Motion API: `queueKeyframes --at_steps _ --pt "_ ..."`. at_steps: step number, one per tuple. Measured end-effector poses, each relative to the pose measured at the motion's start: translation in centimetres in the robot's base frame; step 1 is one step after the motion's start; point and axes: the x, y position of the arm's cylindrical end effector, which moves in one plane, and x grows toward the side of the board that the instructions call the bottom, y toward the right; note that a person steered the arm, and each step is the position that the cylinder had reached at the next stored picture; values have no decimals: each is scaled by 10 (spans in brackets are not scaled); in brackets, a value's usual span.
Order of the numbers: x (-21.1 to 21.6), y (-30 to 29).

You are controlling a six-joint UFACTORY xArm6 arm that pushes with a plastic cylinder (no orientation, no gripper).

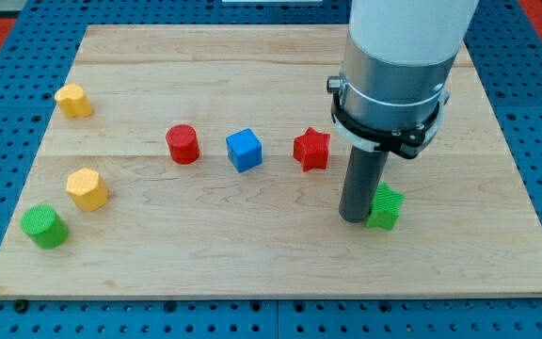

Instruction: Move yellow hexagon towards green star

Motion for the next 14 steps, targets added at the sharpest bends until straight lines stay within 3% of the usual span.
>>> queueKeyframes --at_steps 1,2,4,5,7,8,12,14 --pt "-4 -31" --pt "-15 -144" --pt "-91 -308" --pt "-89 -390" --pt "-37 -351" --pt "-37 -301" --pt "-10 -258" --pt "-3 -170"
